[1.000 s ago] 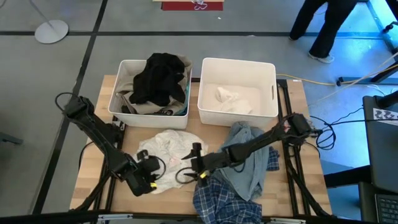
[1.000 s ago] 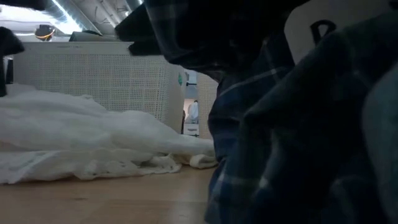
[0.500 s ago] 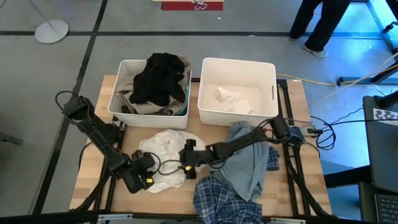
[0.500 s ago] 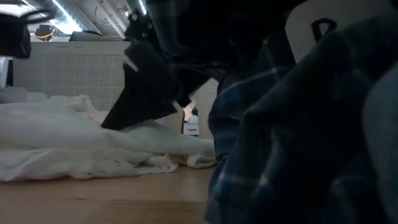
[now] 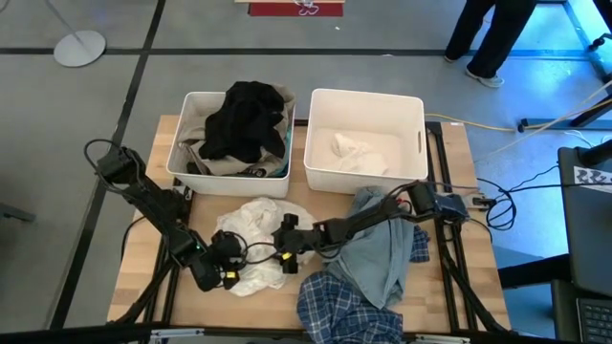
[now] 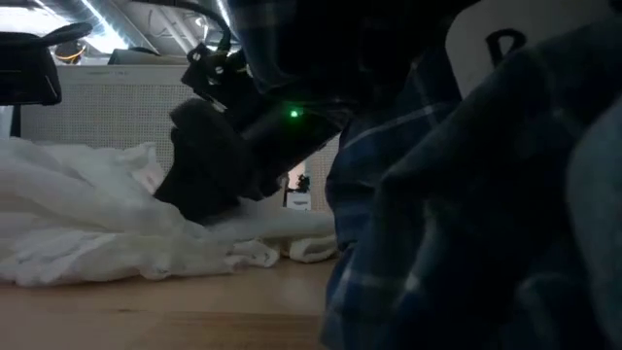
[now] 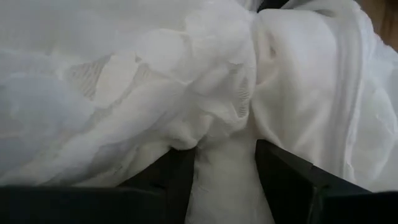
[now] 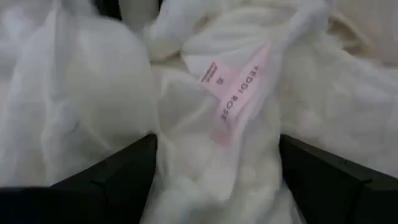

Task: Sort clothes
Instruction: Put the white shirt into the right white bin

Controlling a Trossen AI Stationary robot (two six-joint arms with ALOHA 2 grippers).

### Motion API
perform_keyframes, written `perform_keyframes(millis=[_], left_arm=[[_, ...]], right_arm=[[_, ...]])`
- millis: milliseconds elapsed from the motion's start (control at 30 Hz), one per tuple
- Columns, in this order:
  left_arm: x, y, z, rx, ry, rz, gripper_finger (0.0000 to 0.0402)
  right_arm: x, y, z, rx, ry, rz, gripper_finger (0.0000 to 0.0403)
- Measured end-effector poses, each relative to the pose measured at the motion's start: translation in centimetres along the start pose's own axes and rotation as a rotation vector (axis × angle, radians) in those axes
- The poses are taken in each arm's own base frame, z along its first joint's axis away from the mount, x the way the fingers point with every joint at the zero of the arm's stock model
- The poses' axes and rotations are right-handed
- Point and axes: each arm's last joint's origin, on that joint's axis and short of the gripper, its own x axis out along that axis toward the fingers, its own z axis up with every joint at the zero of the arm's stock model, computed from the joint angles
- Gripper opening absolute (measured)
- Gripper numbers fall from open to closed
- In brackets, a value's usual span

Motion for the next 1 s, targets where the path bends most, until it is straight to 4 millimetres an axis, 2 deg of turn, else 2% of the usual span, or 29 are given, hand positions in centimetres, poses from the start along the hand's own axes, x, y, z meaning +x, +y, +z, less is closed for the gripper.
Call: perform_keyframes(millis=[233,333,500,667,733,833,1000], left_arm=[[0.5,-0.1,0.5,0.029,-0.023,-0.007,0.0164],[0.7,-0.2,0.6,0.034,-0.031,-0.011,0.0164],[0.7,-0.2,0.6,0.042,-0.033,-0.011,0.0164],[0.6,-0.4,0.7,0.079,-0.032,-0.009,0.0164],[0.0,-0.7,1.2,0.109,-0.013,-0.010,0.0164],[-2.0,-1.2,2.6,0.139,0.000,0.010,0.0164],[-5.7,-1.2,5.1,0.204,-0.125,0.060,0.0164]], right_arm=[[1.4,-0.4,-0.9,0.017,-0.031,0.033,0.0329],[1.8,-0.6,-1.4,0.012,-0.013,0.029,0.0315],[2.0,-0.9,-1.8,0.008,0.013,0.030,0.0250],[2.0,-1.0,-2.0,-0.004,0.035,0.026,0.0150],[2.0,-1.0,-2.1,-0.034,0.044,0.025,0.0106],[2.0,-1.0,-2.2,-0.064,0.048,0.005,0.0054],[1.9,-1.0,-2.2,-0.106,0.047,-0.003,0.0051]])
